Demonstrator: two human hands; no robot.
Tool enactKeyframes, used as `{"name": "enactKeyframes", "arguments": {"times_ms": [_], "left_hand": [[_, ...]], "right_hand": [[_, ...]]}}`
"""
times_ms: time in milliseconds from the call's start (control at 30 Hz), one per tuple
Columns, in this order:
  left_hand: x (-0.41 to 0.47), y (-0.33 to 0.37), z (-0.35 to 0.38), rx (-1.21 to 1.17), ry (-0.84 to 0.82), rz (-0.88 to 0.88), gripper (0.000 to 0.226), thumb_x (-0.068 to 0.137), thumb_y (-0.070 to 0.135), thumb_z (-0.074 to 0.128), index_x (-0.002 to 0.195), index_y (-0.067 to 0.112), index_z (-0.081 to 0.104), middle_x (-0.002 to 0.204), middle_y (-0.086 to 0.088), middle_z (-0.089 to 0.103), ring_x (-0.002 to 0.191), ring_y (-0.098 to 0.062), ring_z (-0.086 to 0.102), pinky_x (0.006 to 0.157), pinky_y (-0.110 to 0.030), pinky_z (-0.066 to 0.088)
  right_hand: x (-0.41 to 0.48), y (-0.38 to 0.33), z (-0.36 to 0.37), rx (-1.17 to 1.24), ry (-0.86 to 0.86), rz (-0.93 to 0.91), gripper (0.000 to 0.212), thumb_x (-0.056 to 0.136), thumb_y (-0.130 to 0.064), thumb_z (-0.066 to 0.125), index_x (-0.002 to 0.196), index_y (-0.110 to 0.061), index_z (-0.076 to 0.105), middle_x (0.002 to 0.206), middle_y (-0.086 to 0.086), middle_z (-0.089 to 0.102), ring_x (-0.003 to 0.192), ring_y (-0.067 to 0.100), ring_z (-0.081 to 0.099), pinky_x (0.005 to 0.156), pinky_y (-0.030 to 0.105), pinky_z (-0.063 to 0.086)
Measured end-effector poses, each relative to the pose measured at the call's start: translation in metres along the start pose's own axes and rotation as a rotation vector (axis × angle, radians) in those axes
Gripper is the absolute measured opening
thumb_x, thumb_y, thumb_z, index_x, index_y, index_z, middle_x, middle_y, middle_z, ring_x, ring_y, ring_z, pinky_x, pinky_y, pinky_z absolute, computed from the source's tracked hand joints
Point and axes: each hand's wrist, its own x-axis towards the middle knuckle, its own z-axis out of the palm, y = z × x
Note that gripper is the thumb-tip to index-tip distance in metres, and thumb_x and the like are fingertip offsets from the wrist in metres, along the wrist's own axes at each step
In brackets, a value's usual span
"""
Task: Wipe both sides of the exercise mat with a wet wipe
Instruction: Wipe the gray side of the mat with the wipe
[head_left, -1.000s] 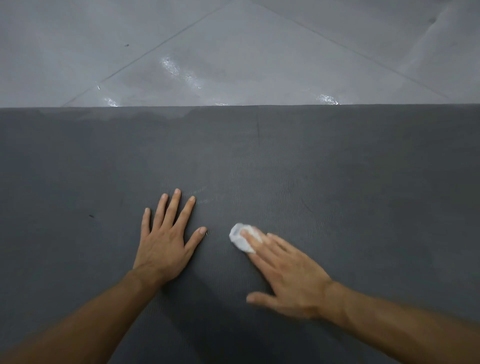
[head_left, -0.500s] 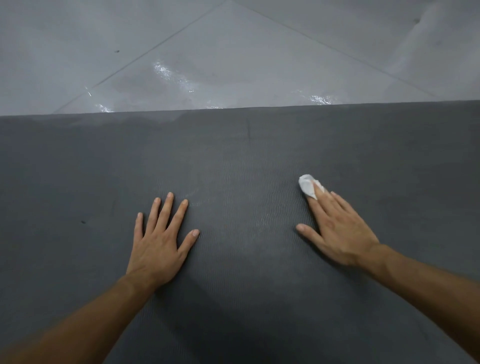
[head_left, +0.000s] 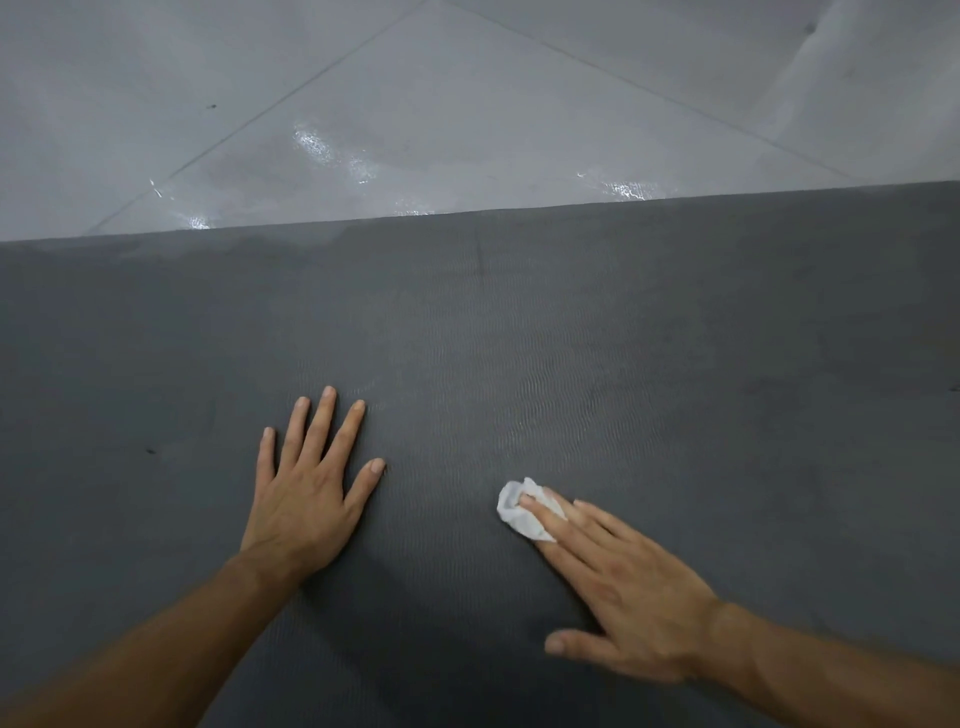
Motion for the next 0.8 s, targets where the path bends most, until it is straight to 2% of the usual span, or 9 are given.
{"name": "enactKeyframes", "arguments": {"times_ms": [167,333,433,500,633,800], "left_hand": [[0.001,-0.001,0.002,0.009,0.007,-0.001,0.072,0.097,0.075,0.002,0.162,0.044,-0.006,0.171,0.013,-0.017,0.156,-0.013,-0.021,0.128,-0.049,-0.007],[0.002,-0.002,0.004,0.005,0.003,-0.001,0.073,0.097,0.075,0.002,0.163,0.043,-0.005,0.171,0.012,-0.017,0.156,-0.013,-0.022,0.128,-0.050,-0.007],[0.002,-0.002,0.003,-0.006,-0.001,-0.005,0.074,0.096,0.076,0.001,0.163,0.043,-0.004,0.171,0.012,-0.018,0.156,-0.012,-0.023,0.128,-0.050,-0.008],[0.003,-0.001,0.002,-0.012,0.003,-0.007,0.074,0.097,0.076,0.003,0.163,0.043,-0.002,0.171,0.012,-0.015,0.157,-0.013,-0.020,0.128,-0.050,-0.006],[0.003,0.000,0.000,-0.014,0.009,-0.005,0.075,0.097,0.075,0.005,0.164,0.042,0.002,0.172,0.011,-0.010,0.158,-0.014,-0.016,0.128,-0.051,-0.004],[0.002,0.003,-0.005,-0.023,-0.005,-0.019,0.078,0.094,0.075,0.007,0.164,0.040,0.006,0.173,0.009,-0.007,0.158,-0.015,-0.014,0.128,-0.049,-0.005]], "right_hand": [[0.012,0.046,-0.010,-0.058,0.126,0.104,0.093,0.103,-0.074,0.031,0.167,-0.015,-0.002,0.175,0.002,-0.004,0.161,0.015,-0.004,0.129,0.039,0.010],[0.025,0.115,-0.026,-0.095,0.200,0.459,0.090,0.100,-0.076,0.004,0.165,-0.017,-0.012,0.175,0.002,-0.011,0.159,0.011,-0.014,0.130,0.040,0.007],[0.032,0.118,-0.026,-0.024,0.225,0.540,0.093,0.098,-0.078,0.001,0.165,-0.016,-0.012,0.174,0.004,-0.013,0.160,0.012,-0.013,0.131,0.039,0.003],[0.037,0.099,-0.025,0.033,0.227,0.493,0.093,0.098,-0.079,0.010,0.165,-0.018,-0.015,0.174,0.004,-0.014,0.159,0.012,-0.015,0.131,0.039,0.003],[0.042,0.039,-0.016,0.026,0.158,0.225,0.095,0.101,-0.076,0.029,0.166,-0.019,-0.011,0.174,0.000,-0.013,0.160,0.014,-0.014,0.130,0.042,0.009],[0.049,-0.023,0.006,-0.036,0.031,-0.094,0.094,0.102,-0.076,0.026,0.167,-0.014,0.001,0.175,0.003,-0.009,0.160,0.016,-0.011,0.129,0.036,-0.001]]}}
